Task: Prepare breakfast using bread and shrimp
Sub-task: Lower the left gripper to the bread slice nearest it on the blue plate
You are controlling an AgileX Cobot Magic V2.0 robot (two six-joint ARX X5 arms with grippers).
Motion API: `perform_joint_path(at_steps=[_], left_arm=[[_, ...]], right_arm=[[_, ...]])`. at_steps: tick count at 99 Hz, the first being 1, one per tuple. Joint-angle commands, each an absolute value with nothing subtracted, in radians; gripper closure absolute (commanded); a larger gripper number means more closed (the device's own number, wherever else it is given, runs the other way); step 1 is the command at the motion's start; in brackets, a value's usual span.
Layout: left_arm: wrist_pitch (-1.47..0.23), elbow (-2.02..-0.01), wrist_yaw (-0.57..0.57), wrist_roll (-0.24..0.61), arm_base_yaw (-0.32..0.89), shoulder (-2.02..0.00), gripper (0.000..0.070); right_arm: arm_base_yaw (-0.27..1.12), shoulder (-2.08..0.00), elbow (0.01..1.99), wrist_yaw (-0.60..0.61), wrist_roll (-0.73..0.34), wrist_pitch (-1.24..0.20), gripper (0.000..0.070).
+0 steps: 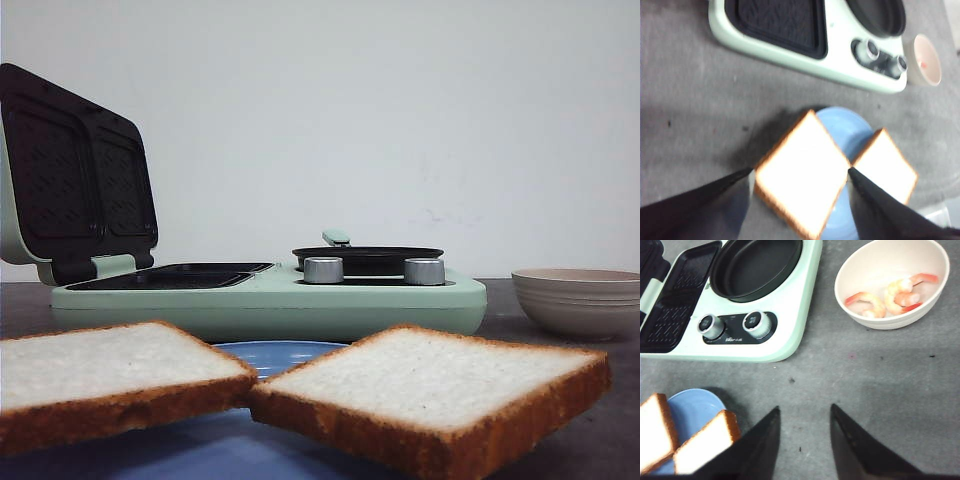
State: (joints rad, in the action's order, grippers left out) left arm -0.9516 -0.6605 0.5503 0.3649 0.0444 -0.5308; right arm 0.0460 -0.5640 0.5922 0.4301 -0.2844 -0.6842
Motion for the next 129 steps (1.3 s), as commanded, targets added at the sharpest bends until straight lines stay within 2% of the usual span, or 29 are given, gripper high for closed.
perform_joint_path(at_steps=[1,19,23,50,88,129], left_arm=[[-0.964,-0.657,0.554,0.36,0.05,-0.535,0.0338],[-0.977,-0.612,0.556,0.387,0.054,-0.535,0.0275],[-0.973,-0.591,0.56,0.399,0.054,-0.535,0.0254],[-0.842,-0.387,0.702,0.529,0.072,-0.528,0.0254],[-0.757,-0.354,0.658,0.617,0.116,-0.521,0.0255],[-0.613,-0.3,0.588,0.759,0.267,-0.538,0.0258]], right_arm=[[0.051,-0.567,0.608,0.448,-0.267,-0.677,0.0474],[0.051,-0.567,0.608,0.476,-0.261,-0.677,0.0397],[0.051,-0.567,0.608,0.475,-0.261,-0.677,0.0397],[0.051,-0.567,0.608,0.502,-0.261,-0.677,0.0397],[0.051,-0.567,0.608,0.505,-0.261,-0.674,0.0397],[0.051,-0.567,0.608,0.507,-0.261,-0.662,0.0397]])
